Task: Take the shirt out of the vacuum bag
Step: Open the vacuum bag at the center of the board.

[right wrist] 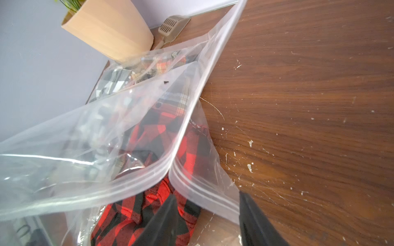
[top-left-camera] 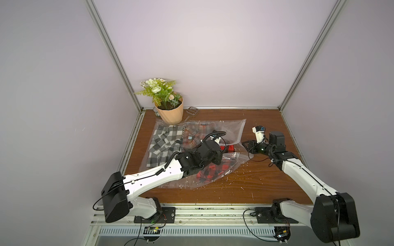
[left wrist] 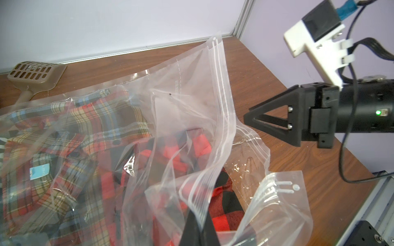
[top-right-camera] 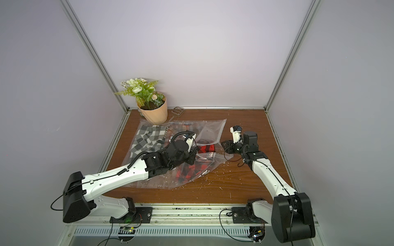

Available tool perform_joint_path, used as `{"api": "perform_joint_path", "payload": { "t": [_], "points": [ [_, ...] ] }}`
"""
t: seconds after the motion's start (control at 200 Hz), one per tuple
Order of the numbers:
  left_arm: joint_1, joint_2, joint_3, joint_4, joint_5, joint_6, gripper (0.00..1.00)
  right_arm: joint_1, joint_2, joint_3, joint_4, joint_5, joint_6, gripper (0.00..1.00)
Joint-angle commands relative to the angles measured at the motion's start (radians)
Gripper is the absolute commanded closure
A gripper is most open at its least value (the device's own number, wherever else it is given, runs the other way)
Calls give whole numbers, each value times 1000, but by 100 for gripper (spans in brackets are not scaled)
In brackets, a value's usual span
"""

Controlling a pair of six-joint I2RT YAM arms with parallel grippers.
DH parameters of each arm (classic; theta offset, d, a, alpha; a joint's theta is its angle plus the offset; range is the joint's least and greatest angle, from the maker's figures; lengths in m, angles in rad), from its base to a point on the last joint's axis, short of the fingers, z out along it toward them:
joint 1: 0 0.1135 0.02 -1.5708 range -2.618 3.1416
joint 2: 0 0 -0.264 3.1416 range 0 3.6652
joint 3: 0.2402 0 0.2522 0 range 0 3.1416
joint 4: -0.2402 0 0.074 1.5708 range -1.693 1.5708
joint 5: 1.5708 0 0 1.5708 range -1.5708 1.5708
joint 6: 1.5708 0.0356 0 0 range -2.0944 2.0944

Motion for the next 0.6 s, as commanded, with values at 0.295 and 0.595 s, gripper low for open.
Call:
{"api": "perform_joint_path", "payload": {
  "t": [0.295,0.595],
  "points": [
    [12,-3,3,31,7,10,100,85,133,104,-18,129,-57,56],
    [11,-8,-5,29,10,8,100,89,94,111,-30,127,-48,58]
  ]
}}
